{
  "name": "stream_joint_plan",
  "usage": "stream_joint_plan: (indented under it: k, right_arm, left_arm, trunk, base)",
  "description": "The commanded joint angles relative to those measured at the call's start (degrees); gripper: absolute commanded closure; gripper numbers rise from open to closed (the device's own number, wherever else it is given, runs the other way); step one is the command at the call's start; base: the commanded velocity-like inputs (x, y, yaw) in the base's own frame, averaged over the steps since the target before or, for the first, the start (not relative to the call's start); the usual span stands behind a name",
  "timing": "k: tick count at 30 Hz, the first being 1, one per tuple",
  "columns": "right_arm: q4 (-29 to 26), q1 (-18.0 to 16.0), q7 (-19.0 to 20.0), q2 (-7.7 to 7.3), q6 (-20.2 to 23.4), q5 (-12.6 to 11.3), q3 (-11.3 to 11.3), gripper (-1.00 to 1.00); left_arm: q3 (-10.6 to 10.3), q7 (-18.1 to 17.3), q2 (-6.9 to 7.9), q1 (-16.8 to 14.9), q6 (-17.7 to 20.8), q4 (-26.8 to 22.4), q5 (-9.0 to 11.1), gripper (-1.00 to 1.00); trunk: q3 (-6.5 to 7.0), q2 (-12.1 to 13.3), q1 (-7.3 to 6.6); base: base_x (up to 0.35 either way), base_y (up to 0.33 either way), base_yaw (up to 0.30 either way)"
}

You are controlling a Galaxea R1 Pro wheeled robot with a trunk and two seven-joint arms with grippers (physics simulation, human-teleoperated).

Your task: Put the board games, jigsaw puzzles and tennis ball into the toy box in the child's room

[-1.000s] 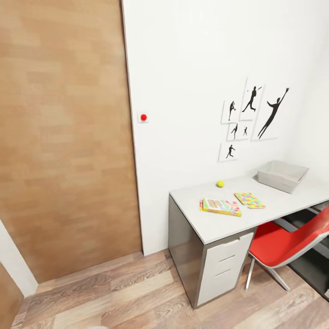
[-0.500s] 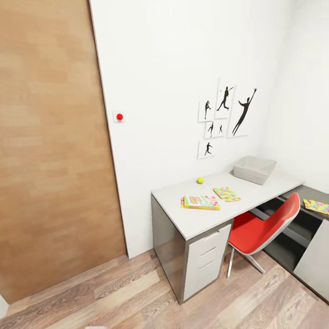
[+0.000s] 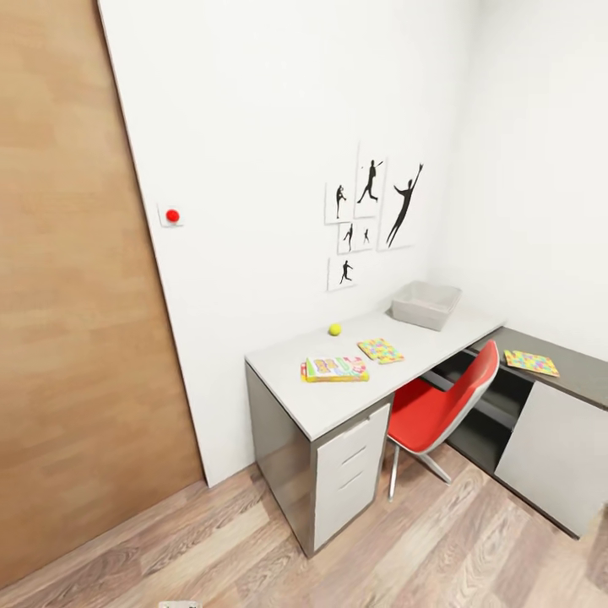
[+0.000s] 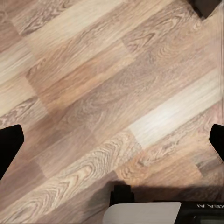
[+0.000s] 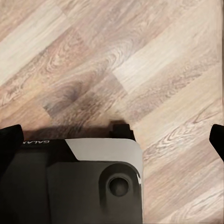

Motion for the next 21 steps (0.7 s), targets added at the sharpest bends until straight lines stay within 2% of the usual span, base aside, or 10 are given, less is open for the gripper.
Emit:
stream_joint_plan:
  k: [1,21]
  right_arm:
    - [-0.10,-0.02,0.03,-0.01,0.31,-0.18,-0.12,-1.00]
    - [0.07,-0.02,0.06,-0.17,0.32,-0.17,-0.14,-1.00]
  left_arm:
    - [-0.08,0.04,0.01,0.00,-0.07,-0.07,0.06,-1.00]
    - [-0.11,0.13,-0.02,0.00,-0.96,-0.04,-0.06,-1.00]
  trunk:
    - [-0.09,-0.05,0.00]
    - [-0.60,-0.05,0.00]
  base:
    - [0.000,0.000,-0.282]
    - [0.000,0.000,-0.272]
